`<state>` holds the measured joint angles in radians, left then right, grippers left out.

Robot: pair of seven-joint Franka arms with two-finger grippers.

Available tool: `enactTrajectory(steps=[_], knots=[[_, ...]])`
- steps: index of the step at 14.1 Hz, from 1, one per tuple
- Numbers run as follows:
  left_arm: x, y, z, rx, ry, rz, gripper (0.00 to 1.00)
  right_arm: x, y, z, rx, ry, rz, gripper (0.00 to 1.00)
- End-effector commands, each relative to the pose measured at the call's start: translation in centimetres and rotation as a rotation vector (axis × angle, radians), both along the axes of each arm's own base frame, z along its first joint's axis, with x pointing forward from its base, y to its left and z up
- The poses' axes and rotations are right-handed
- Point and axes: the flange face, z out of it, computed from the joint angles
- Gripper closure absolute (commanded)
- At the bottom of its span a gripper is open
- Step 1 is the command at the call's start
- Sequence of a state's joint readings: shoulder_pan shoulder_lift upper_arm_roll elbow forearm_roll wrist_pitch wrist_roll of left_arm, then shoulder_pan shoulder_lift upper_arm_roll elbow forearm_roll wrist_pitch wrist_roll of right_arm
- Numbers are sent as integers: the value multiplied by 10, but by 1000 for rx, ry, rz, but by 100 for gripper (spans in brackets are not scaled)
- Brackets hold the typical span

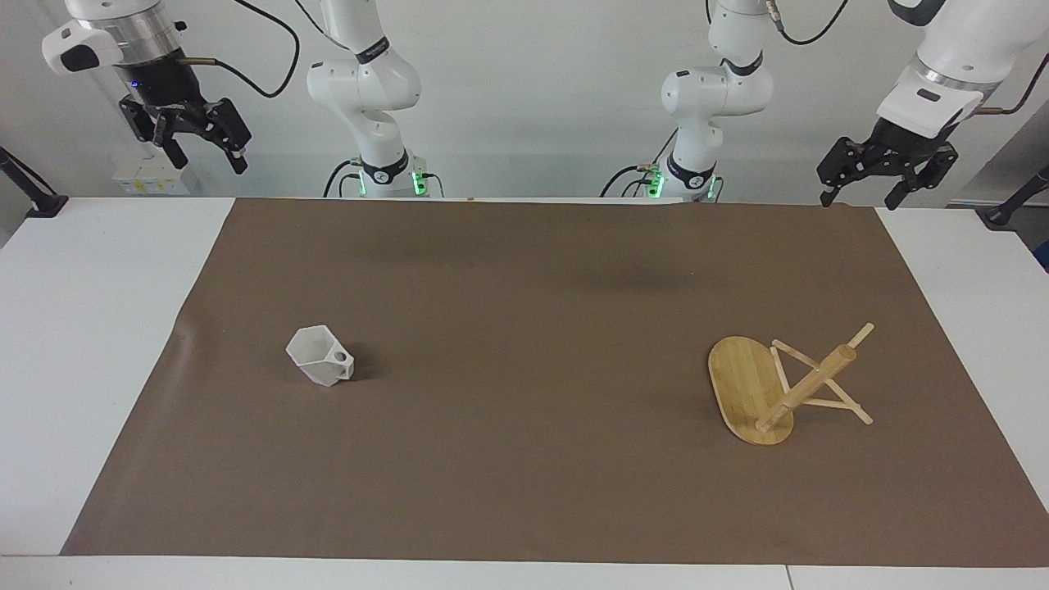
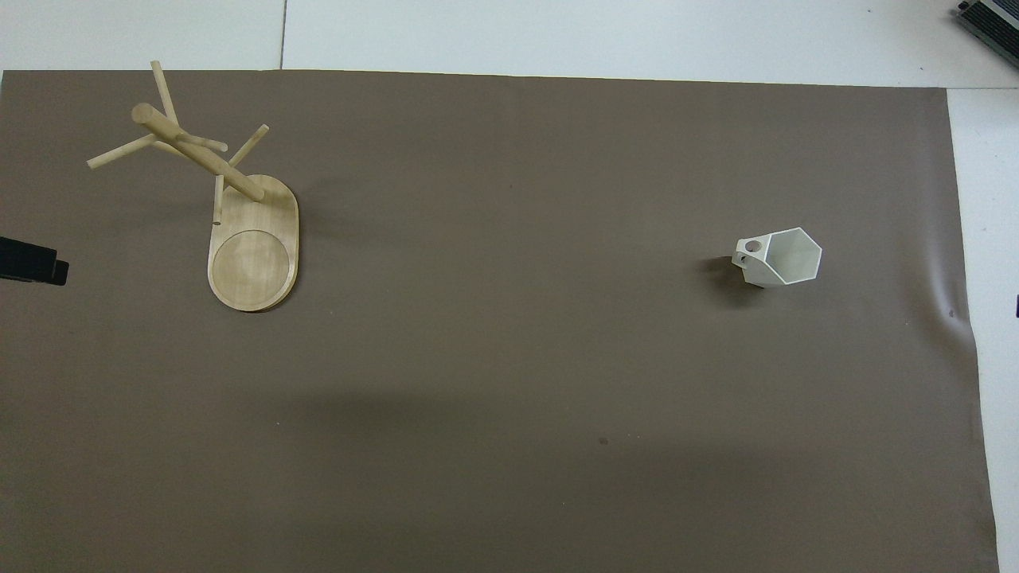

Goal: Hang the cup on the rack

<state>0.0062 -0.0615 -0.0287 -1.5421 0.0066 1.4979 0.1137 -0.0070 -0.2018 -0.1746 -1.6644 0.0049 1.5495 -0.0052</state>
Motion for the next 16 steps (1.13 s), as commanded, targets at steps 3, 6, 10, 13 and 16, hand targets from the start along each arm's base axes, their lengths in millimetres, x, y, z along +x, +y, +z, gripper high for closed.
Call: enactTrajectory(steps=[3,6,10,13,16], knots=[[-4,1,1,-11,7,-1,0,-6,-1,1,-7,-6,7,0],[-4,1,1,-11,7,-1,0,-8,-2,-2,-7,5,12,0],[-5,1,1,-11,8,-1,0,-16,1,-15,0,19,23,0],[-4,1,1,-11,7,-1,0,-9,3,-29,-7,-25,25,0],[-4,1,1,-11,8,-1,0,3,2,-42,-18,-69,26,0]])
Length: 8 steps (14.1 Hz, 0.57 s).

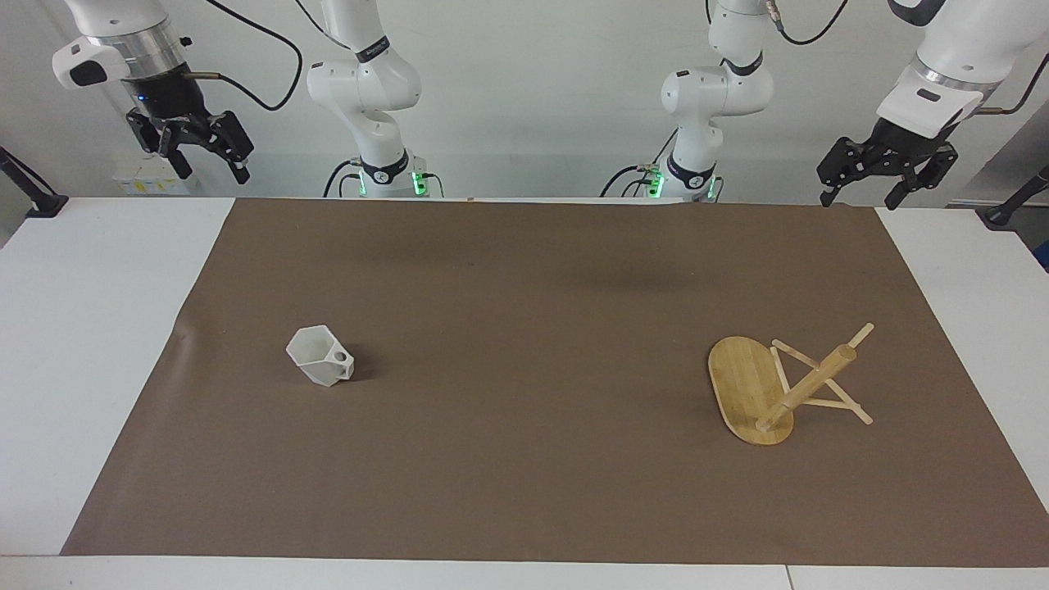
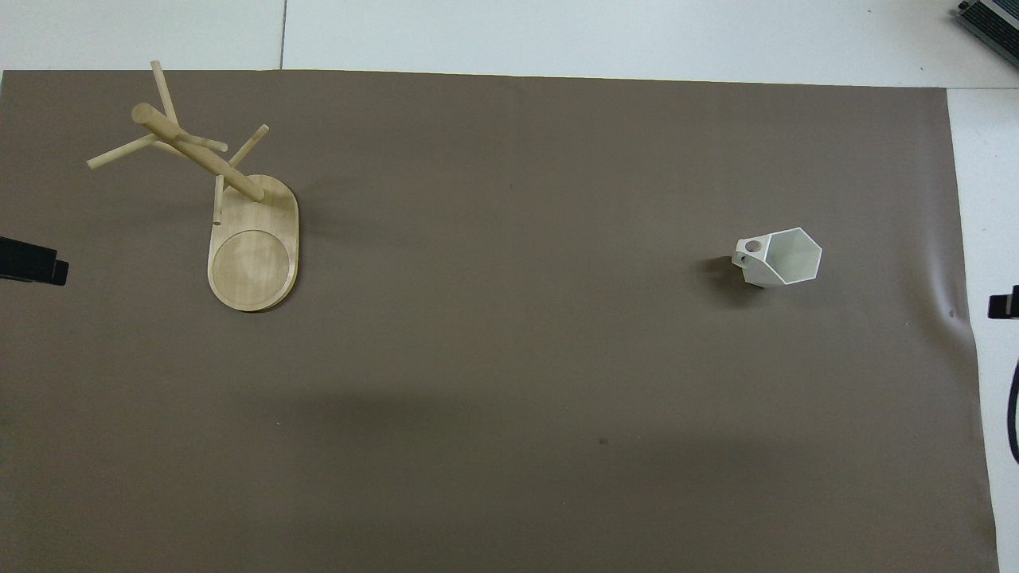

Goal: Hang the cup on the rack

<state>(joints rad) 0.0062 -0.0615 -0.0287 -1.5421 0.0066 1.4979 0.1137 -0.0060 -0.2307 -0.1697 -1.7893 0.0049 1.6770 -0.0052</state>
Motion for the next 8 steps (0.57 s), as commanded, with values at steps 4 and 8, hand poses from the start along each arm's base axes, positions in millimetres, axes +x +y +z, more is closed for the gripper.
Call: enactTrajectory(steps=[4,8], knots=[[-4,1,2,-11,-1,-4,0,32,1,-53,-38,-88,31,0],[-3,1,1,-11,2,-3,0,72,-1,-101,-65,-110,46,0]])
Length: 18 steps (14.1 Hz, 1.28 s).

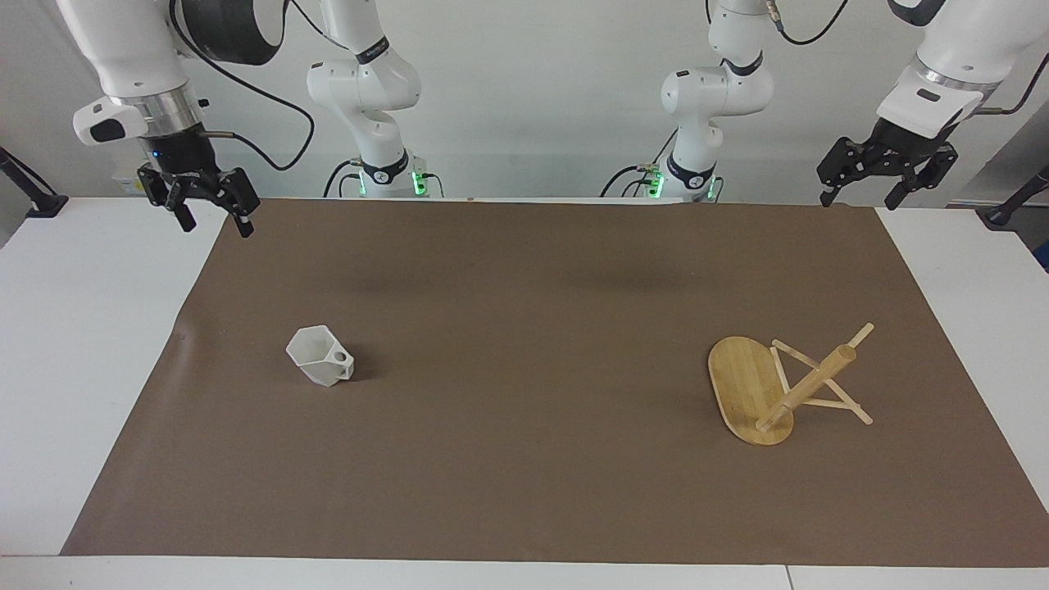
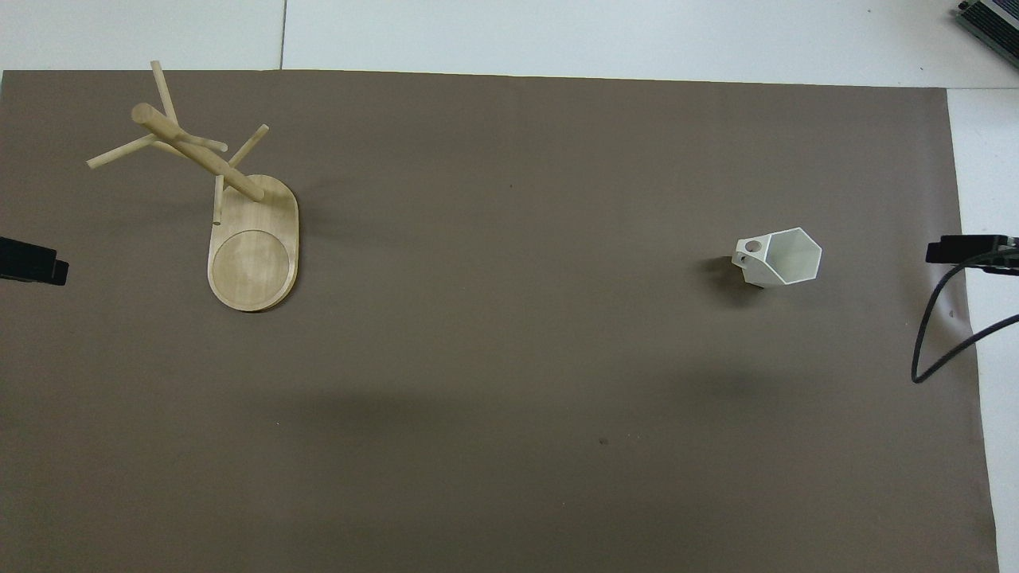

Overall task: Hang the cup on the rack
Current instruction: 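Reach the right gripper to the white hexagonal cup and grasp it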

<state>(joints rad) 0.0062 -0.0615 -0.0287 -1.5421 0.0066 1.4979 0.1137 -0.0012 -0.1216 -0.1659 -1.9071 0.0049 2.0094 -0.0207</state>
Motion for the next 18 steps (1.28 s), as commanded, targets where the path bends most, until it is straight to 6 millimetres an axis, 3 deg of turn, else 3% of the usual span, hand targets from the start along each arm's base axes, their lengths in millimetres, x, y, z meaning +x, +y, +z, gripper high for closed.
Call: enactTrajectory(steps=[1,4,8,12,15,18], knots=[[-3,1,1,-11,2,-1,0,25,-2,-37,-31,0,29,0],[-3,1,1,-11,4,0,0,44,-2,-76,-40,20,38,0],[-4,1,1,-11,5,-1,0,55,2,-129,-40,58,38,0],[-5,1,0,-11,10,-3,0,60,15,-161,54,88,2,0],[-4,1,1,-11,7,-1,0,62,15,-166,68,69,-9,1],[-4,1,1,-11,7,-1,0,63,15,-187,65,77,-23,5]])
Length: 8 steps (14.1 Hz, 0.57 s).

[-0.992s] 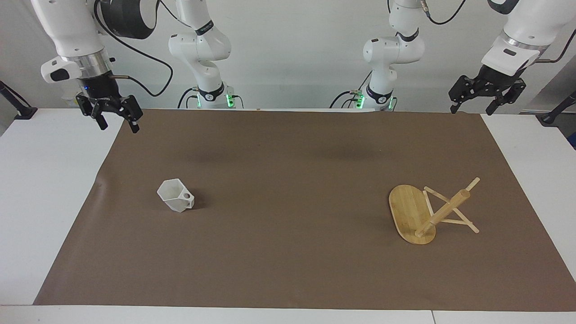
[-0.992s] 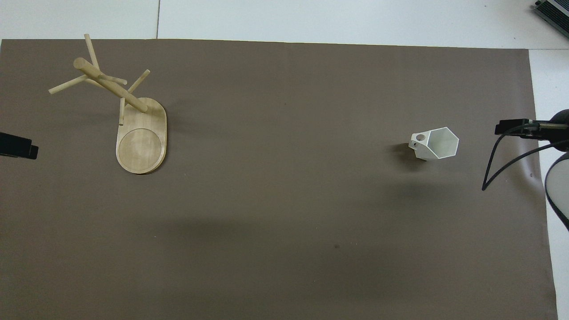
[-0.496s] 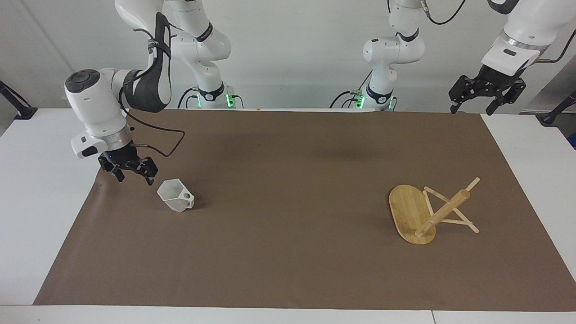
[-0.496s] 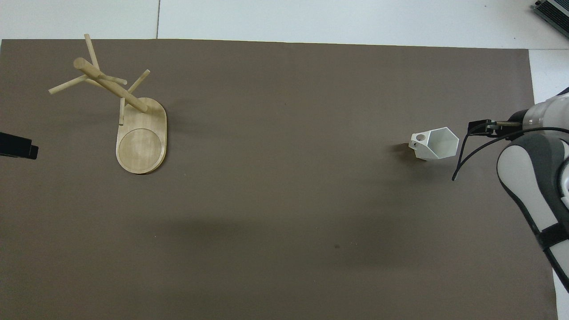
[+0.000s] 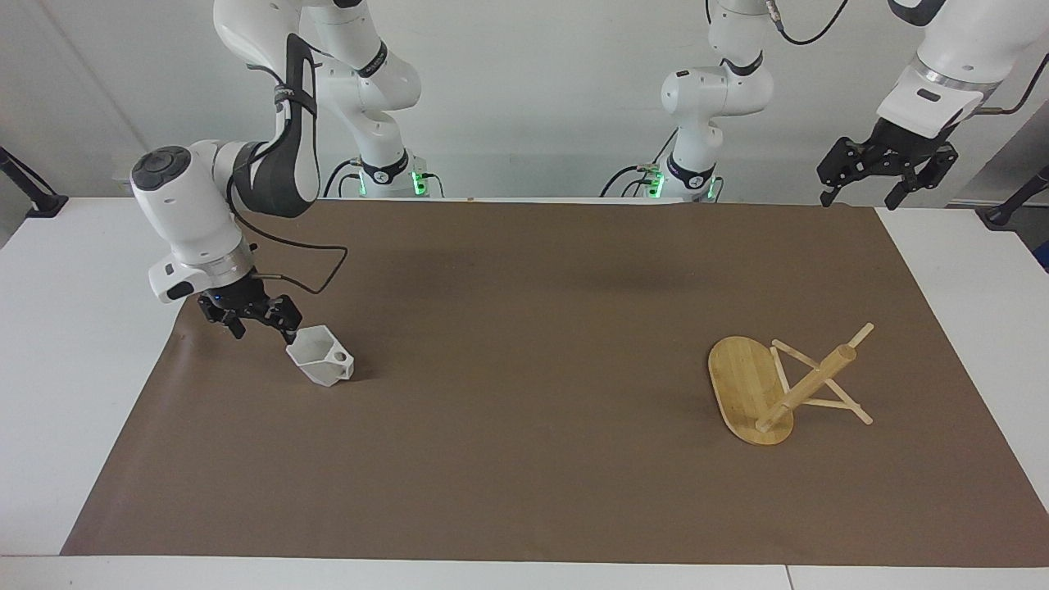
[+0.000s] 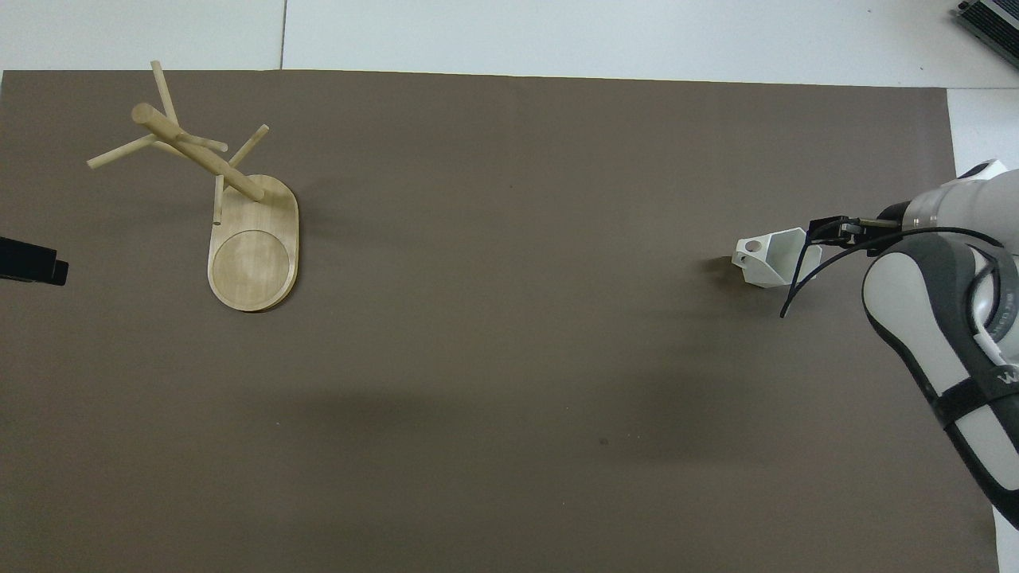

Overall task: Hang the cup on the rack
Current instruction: 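Reach the right gripper to the white hexagonal cup and grasp it, then lift the white cup with the right gripper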

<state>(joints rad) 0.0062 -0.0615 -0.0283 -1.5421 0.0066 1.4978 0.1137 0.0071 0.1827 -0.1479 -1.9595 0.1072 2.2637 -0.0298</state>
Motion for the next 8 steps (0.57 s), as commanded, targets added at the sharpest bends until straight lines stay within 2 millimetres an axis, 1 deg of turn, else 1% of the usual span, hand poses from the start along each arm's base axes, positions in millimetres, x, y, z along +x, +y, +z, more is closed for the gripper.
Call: enactTrajectory(steps=[1,3,5,6,8], knots=[[-4,1,0,-11,10,-2,0,-1,-1,-19,14,-8,-23,8],[-5,1,0,-11,10,-3,0,-3,2,-22,21,2,-58,11],[-5,1,0,-11,10,-2,0,-5,15,-27,29,14,-78,14],[-5,1,0,-11,10,-2,0,-7,16,-29,33,22,-102,16],[-4,1,1,-11,7,-2,0,-10,16,-30,37,35,-123,16]])
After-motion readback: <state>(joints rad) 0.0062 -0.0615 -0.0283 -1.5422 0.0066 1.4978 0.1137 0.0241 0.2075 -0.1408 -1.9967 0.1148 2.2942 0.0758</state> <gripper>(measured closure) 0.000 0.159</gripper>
